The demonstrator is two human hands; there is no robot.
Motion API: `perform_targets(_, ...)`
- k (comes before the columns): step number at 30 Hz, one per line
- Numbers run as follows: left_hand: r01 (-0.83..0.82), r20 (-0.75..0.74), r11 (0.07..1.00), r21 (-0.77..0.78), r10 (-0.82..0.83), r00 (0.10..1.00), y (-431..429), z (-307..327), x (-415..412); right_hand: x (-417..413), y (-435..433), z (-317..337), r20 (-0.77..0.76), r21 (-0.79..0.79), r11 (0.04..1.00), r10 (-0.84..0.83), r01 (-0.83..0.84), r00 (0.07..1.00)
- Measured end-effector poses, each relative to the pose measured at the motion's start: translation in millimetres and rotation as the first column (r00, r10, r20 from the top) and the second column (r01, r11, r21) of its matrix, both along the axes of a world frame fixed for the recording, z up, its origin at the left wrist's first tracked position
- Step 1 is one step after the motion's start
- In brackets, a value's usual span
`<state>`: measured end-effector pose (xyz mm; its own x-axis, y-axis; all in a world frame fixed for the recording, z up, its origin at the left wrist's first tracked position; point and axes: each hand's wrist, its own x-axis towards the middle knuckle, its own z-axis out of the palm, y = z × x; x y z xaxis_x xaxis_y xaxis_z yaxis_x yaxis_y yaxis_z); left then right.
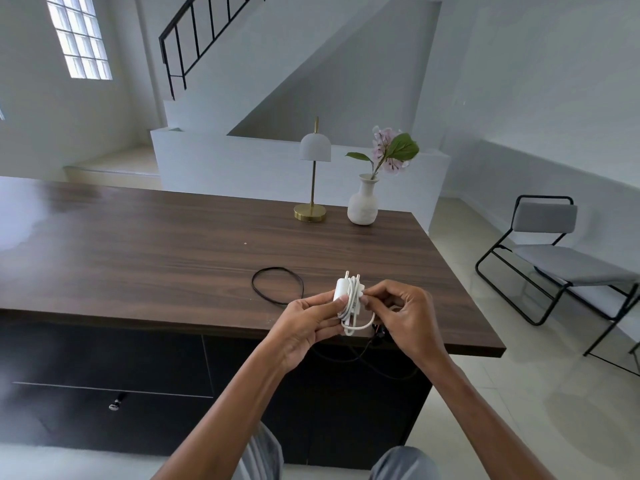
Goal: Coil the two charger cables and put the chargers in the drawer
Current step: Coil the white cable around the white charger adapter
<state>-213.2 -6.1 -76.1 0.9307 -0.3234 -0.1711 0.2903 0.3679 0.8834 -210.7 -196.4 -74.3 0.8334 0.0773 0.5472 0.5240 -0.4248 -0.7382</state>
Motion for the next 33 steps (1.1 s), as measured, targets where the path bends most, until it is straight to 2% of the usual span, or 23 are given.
perform_targets(7, -0.110, 0.009, 0.994, 0.014, 0.110, 0.994, -8, -2, 3, -2, 4, -4, 0.064, -0.004, 0.999, -0.048, 0.049, 0.997)
perform_targets(14, -0.074, -0.036, 0.993, -0.089, 0.071, 0.997, -4, -2, 4, -2, 5, 6, 0.119, -0.074, 0.997, -0.023, 0.033, 0.993)
perform_targets(23, -0.056, -0.029, 0.993, -0.101, 0.054, 0.998, 2, -8, 4, -1, 4, 10, 0.030, -0.072, 0.996, 0.048, -0.046, 0.998)
perform_targets(29, -0.043, -0.013, 0.995, -0.095, 0.042, 0.999, 5, 1, 8, 1, 5, 17, 0.056, -0.106, 0.993, 0.060, -0.054, 0.997)
perform_targets(31, -0.043, -0.020, 0.995, -0.094, 0.041, 0.999, 6, 3, 9, 2, 6, 18, 0.010, -0.074, 0.996, 0.050, -0.049, 0.999)
perform_targets(33, -0.054, -0.038, 0.993, -0.104, 0.050, 0.998, 5, 3, 10, 2, 10, 17, -0.057, 0.023, 0.999, 0.036, -0.035, 0.998)
